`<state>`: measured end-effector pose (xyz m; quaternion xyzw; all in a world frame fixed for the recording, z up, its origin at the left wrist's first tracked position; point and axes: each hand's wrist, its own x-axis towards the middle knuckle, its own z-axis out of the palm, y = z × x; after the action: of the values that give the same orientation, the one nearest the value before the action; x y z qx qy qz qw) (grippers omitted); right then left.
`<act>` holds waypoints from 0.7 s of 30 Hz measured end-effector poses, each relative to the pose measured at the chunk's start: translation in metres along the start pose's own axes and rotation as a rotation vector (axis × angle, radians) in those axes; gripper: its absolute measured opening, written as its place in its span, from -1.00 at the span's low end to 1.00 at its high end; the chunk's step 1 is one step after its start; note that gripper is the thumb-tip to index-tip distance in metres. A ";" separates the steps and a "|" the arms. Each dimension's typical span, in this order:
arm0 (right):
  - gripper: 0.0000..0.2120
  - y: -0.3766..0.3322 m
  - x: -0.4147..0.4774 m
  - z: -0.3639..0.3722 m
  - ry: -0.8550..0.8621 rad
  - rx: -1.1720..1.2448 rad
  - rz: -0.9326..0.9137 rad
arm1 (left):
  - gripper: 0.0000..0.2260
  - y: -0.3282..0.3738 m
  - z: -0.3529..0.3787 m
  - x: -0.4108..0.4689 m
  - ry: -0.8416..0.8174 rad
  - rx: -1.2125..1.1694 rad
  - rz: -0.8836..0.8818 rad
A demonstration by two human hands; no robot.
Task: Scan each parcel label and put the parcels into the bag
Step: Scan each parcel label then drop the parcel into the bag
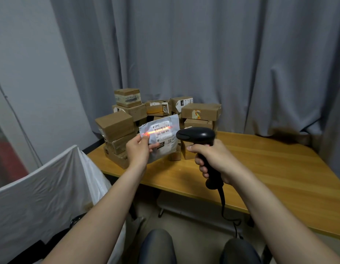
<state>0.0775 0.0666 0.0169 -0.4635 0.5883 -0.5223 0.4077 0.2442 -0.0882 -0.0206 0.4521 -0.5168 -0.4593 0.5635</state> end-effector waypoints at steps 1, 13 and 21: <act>-0.76 0.000 0.000 0.000 -0.004 -0.002 0.000 | -0.73 0.000 0.000 0.000 -0.001 0.005 -0.004; -0.74 0.007 0.008 0.001 0.048 -0.040 -0.037 | -0.77 -0.001 -0.012 0.000 -0.017 0.020 -0.028; -0.87 0.029 0.025 0.023 0.113 -0.013 -0.014 | -0.78 0.004 -0.064 -0.014 0.050 0.175 0.064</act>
<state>0.0901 0.0380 -0.0147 -0.4403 0.6105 -0.5465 0.3671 0.3076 -0.0718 -0.0228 0.4941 -0.5548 -0.3829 0.5490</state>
